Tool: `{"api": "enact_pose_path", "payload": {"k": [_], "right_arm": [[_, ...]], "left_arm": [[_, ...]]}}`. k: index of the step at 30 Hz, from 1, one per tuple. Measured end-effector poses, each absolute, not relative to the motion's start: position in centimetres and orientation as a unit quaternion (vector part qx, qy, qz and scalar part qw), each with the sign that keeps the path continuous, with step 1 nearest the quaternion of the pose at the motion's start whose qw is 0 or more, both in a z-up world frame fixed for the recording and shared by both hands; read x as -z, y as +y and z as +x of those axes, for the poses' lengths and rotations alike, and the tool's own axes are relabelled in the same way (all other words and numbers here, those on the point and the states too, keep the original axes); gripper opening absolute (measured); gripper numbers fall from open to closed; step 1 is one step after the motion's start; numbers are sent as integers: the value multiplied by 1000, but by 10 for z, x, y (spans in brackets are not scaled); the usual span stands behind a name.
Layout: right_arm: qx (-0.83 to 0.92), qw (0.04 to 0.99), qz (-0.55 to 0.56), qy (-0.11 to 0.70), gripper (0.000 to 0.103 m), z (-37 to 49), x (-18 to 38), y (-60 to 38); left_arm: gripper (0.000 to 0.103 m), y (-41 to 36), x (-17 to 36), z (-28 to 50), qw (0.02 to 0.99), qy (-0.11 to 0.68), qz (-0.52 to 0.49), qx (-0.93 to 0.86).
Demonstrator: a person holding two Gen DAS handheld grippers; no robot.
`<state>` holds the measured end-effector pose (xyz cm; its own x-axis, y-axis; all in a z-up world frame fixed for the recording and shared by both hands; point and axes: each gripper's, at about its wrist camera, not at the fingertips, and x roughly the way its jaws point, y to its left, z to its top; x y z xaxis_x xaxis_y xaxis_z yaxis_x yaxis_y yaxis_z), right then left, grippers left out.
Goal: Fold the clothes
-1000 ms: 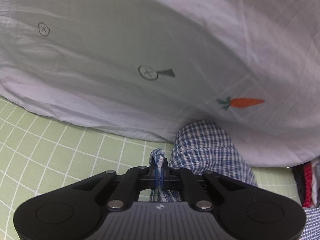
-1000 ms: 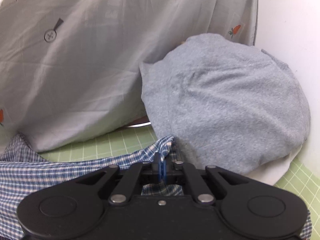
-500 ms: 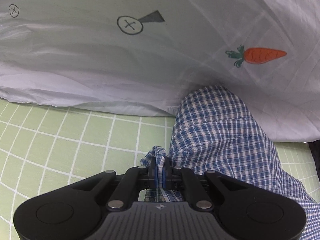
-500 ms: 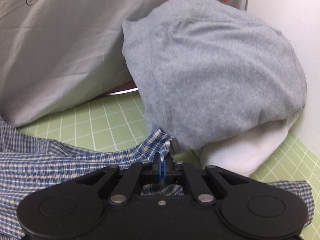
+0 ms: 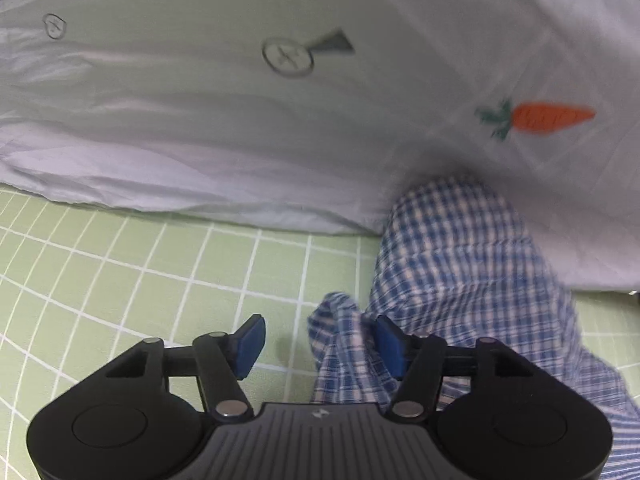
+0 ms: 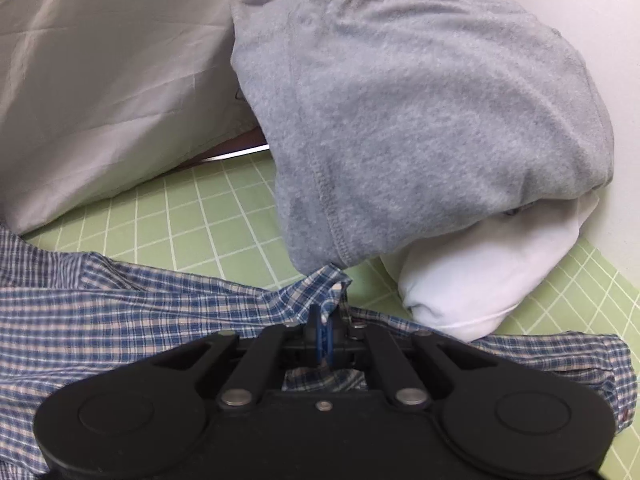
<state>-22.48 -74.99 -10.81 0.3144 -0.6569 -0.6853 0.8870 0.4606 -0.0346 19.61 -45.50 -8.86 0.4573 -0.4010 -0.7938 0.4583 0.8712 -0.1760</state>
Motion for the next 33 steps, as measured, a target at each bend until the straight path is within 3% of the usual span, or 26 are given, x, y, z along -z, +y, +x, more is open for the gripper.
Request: {"api": "enact_pose_path", "payload": {"k": [2,11,29,31,33], "right_arm": [[485,797,171,317,3,-227,99,-743],[438,844,133,278,3,-239,53,-680],[203,908,14,365,3,-267,75,-440],[189,907,12,375,7,-273,82,-430],[181,906,24,382,21,-280,85,-426]], "left_arm": [[69,-445,73,190,856,449,23,257],[81,-367,18,104,874,414,24,254],[82,-209,33,-82,863,466,17,192],[82,-196,40,-99,860,476,11,183],[82,-188,47,-113,856,486,9,177]]}}
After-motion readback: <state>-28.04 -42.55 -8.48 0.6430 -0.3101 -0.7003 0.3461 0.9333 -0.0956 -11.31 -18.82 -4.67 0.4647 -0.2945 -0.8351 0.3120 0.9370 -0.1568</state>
